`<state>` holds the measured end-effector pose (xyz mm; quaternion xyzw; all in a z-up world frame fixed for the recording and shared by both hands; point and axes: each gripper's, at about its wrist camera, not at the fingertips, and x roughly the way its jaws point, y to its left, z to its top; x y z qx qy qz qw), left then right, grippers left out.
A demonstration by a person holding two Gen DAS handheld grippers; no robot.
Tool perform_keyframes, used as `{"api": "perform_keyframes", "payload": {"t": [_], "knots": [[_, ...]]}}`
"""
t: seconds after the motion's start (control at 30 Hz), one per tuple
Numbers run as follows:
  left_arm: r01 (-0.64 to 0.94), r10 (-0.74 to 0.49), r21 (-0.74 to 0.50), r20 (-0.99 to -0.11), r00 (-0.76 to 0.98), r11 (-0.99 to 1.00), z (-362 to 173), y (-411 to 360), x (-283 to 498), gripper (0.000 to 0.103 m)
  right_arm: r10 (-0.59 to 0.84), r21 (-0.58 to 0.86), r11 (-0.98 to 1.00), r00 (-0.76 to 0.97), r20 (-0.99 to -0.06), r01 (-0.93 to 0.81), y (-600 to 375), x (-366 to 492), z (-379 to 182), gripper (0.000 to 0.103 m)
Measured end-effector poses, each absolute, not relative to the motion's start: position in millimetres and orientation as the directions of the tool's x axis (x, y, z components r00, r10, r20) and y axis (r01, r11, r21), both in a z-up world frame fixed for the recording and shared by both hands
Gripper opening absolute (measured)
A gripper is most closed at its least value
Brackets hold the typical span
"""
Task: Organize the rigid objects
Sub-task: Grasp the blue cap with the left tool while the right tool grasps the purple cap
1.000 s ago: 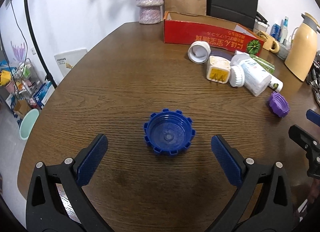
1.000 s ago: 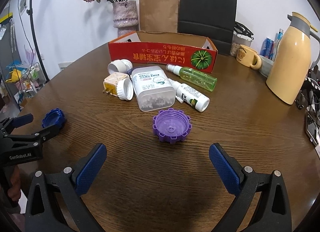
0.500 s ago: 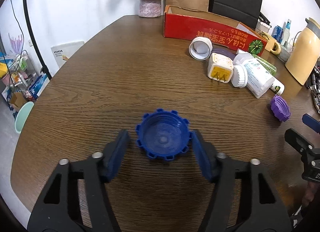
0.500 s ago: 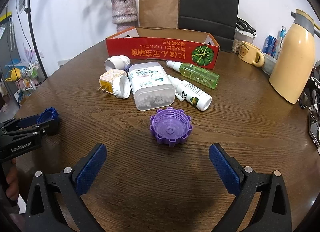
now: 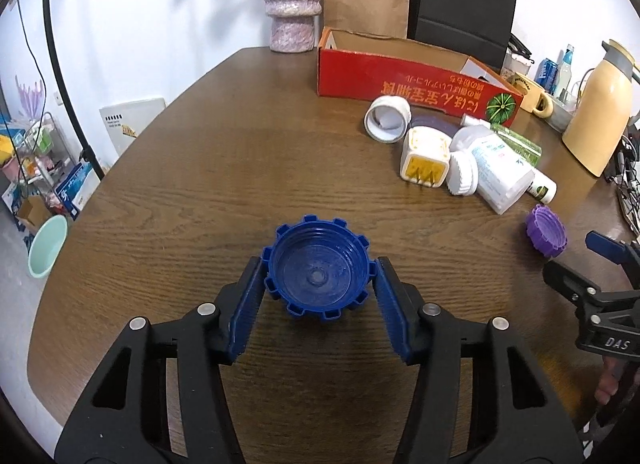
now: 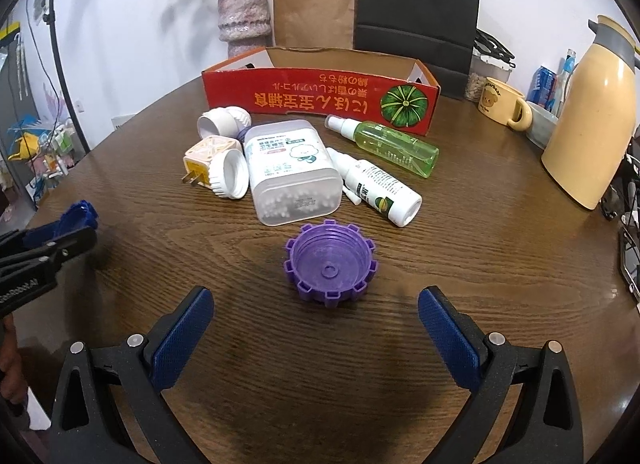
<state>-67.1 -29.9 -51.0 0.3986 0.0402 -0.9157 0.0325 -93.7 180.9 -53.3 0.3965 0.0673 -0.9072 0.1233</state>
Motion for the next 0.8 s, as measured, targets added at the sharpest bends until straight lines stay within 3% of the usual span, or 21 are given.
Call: {"api": "perform_keyframes", "payload": {"t": [0.47,0.53,0.63,0.77,0.8], "knots": [[0.075,-0.03,-0.032,-0.707,-0.707,-0.997,-37.5,-21.2,-75.2,0.051,-0.157,-0.013,-0.966,-0.624,-0.766,0.26,185.4,-124.1,-58.8,0.103],[0.072,-0.03,-0.031,-0.703,-0.71,-0.997,-36.6,-19.8,-75.1,0.051,-0.161,-0.012,-0.964,-0.621,-0.767,0.265,184.2,-125.7,-59.2,0.099],[0.068,-0.029,-0.027,-0.698,-0.716,-0.997,-33.9,-17.8,-75.8,0.051,-0.175,-0.001,-0.962,-0.617,-0.767,0.273,182.4,-127.5,-60.1,0.087],[0.062,-0.028,-0.024,-0.693,-0.721,-0.998,-31.1,-14.8,-77.4,0.051,-0.184,-0.002,-0.956,-0.603,-0.776,0.295,178.1,-127.9,-64.3,0.059],[0.061,-0.028,-0.023,-0.692,-0.722,-0.998,-30.6,-14.3,-77.7,0.051,-0.187,-0.003,-0.954,-0.603,-0.776,0.299,177.6,-127.1,-64.8,0.058]]}}
